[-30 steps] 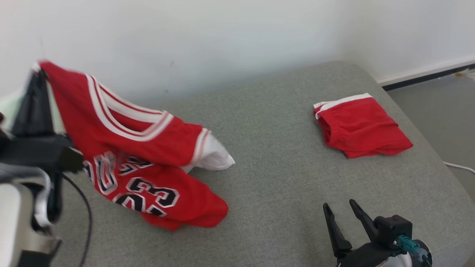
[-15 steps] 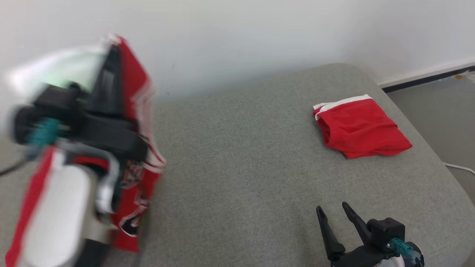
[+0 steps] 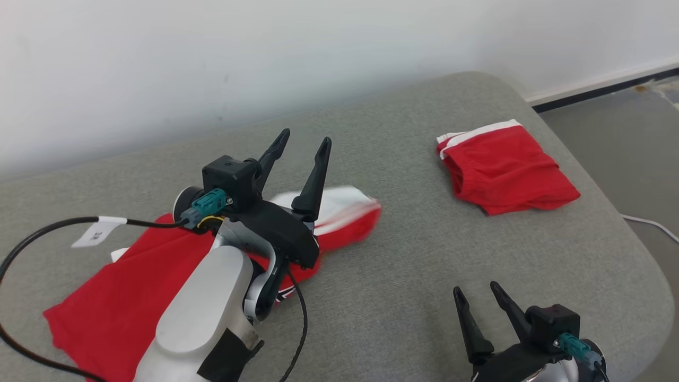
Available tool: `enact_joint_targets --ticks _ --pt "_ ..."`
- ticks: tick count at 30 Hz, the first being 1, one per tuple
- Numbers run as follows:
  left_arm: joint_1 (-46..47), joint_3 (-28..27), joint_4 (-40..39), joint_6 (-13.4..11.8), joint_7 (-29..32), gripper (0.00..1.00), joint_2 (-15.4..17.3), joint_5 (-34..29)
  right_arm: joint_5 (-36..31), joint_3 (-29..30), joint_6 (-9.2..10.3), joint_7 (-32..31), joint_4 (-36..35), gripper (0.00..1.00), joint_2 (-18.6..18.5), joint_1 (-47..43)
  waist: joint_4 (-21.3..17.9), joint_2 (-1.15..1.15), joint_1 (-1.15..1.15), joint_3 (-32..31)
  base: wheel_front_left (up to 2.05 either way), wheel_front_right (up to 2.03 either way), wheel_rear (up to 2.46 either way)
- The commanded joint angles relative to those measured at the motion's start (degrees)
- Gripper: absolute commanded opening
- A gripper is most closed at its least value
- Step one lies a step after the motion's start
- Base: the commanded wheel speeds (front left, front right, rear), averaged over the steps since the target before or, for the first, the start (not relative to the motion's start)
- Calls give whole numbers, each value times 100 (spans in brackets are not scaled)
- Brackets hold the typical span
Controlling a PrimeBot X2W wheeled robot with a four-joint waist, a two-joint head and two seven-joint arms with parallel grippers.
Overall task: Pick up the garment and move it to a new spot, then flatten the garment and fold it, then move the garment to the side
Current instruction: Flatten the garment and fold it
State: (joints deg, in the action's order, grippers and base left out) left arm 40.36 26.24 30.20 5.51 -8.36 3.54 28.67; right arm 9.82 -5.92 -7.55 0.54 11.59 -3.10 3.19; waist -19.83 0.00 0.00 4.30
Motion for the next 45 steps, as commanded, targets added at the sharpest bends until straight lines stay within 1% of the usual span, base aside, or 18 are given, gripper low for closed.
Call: enact_joint_targets --ticks 1,3,5,6,11,15,19,20,22,27,32,36,39,40,41,42,44,45 --pt "-93 -9 -16 50 -71 100 -25 188 -44 31 15 11 -9 100 6 -108 204 0 0 -103 0 0 0" --pt "-176 -41 -34 35 -66 100 17 205 -53 27 15 -4 -15 100 4 -105 263 0 0 -127 0 0 0" --pt "-381 -139 -73 -27 -8 100 166 307 -59 67 15 -16 -41 100 -6 -129 430 0 0 -176 0 0 0" --pt "-505 -204 -107 -99 14 100 282 316 -66 52 15 -25 -43 100 -7 -151 506 0 0 -206 0 0 0" --pt "-1345 -505 -449 -655 303 100 833 373 -91 46 15 -83 -106 100 -19 -249 846 0 0 -318 0 0 0" --pt "-2143 -748 -833 -1092 605 100 1279 451 -97 57 15 -134 -181 100 -17 -291 1019 0 0 -368 0 0 0" --pt "-2773 -927 -1098 -1388 969 100 1467 636 -101 48 15 -194 -240 100 -41 -333 1127 0 0 -370 0 0 0" --pt "-2878 -968 -1128 -1449 1057 100 1484 699 -93 30 15 -193 -248 100 -48 -334 1139 0 0 -367 0 0 0" --pt "-3046 -985 -1149 -1497 1266 100 1468 844 -72 5 15 -213 -256 100 -62 -324 1146 0 0 -361 0 0 0" --pt "-3174 -1026 -1090 -1705 1678 100 1422 1013 -43 -61 15 -251 -281 100 -102 -281 1096 0 0 -341 0 0 0" --pt "-3252 -1057 -1030 -1921 1680 100 1391 976 -97 -11 15 -333 -355 100 -170 -233 1032 0 0 -326 0 0 0" --pt "-3277 -1062 -836 -2013 1717 100 1324 1052 -96 1 15 -354 -407 100 -218 -124 1031 0 0 -320 0 0 0" --pt "-3219 -1073 -713 -2014 1813 100 1250 1159 -82 -43 15 -342 -402 100 -185 -118 1039 0 0 -311 0 0 0" --pt "-3194 -1070 -669 -1998 1855 94 1241 1187 -70 -55 15 -335 -390 100 -177 -124 1039 0 0 -308 0 0 0" --pt "-3165 -1073 -644 -1973 1876 59 1239 1215 -56 -66 15 -327 -377 100 -171 -128 1037 0 0 -305 0 0 0" --pt "-3143 -1082 -638 -1949 1850 44 1229 1226 -47 -78 15 -319 -371 100 -163 -132 1036 0 0 -298 0 0 0" --pt "-3108 -1063 -634 -1883 1812 0 1234 1221 -38 -95 15 -306 -360 100 -152 -121 1033 0 0 -277 0 0 0" --pt "-3108 -1063 -634 -1883 1812 0 1234 1221 -38 -95 15 -306 -360 100 -152 -121 1033 0 0 -277 0 0 0"
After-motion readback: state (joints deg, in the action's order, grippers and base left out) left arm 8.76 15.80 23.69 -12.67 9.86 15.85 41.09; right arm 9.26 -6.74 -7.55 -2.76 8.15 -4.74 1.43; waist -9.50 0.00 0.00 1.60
